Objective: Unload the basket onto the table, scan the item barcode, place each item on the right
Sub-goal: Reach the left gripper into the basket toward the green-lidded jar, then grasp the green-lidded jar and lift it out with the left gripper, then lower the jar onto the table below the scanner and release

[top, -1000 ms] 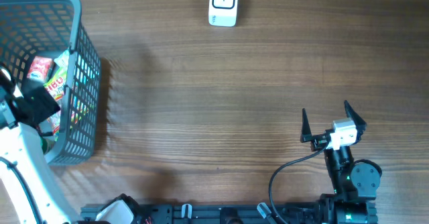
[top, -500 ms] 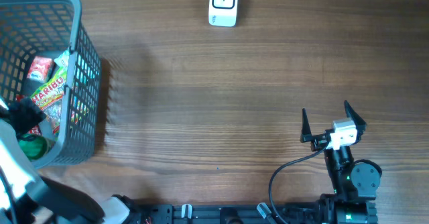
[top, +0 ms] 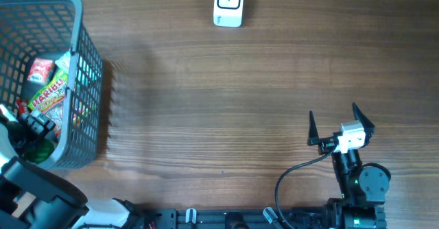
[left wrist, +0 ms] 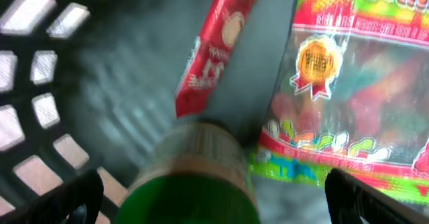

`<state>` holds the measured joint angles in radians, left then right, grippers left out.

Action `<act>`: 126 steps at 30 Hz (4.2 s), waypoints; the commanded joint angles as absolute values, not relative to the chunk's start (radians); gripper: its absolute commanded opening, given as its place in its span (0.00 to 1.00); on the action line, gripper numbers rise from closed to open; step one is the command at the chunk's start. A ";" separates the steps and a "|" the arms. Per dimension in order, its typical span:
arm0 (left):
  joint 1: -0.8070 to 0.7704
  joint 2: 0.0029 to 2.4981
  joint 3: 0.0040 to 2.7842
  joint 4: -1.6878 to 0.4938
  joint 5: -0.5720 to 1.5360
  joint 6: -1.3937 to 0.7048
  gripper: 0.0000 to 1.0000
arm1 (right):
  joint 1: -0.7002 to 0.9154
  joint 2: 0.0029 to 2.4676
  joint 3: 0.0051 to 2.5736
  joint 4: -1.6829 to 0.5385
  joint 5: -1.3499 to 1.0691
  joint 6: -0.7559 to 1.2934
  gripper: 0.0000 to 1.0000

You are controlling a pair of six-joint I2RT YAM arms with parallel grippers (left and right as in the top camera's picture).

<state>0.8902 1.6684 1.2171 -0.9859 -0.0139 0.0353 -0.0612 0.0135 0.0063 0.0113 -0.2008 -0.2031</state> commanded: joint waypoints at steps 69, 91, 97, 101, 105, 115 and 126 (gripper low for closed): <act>0.007 1.499 2.055 -1.347 0.236 -0.241 0.54 | -0.057 0.005 0.005 0.014 -0.198 -0.208 1.00; -0.547 2.031 1.755 -1.127 0.120 -0.730 0.55 | -0.057 0.005 0.005 0.014 -0.198 -0.208 1.00; -0.580 2.075 1.634 -1.000 0.117 -0.844 0.55 | -0.057 0.005 0.005 0.014 -0.198 -0.209 1.00; -0.581 2.077 1.584 -0.974 0.117 -0.846 0.62 | -0.057 0.005 0.005 0.014 -0.198 -0.208 1.00; -0.581 2.077 1.550 -0.964 0.117 -0.846 0.65 | -0.057 0.005 0.005 0.014 -0.198 -0.208 1.00; -0.583 2.076 1.529 -0.889 0.118 -0.842 1.00 | -0.057 0.005 0.005 0.014 -0.199 -0.208 1.00; -0.538 1.959 1.803 -1.096 0.047 -0.735 1.00 | -0.057 0.005 0.005 0.014 -0.198 -0.209 1.00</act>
<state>-0.5674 2.0705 1.6199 -0.9943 0.1238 -0.8032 -0.0612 0.0135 0.0063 0.0109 -0.2008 -0.2031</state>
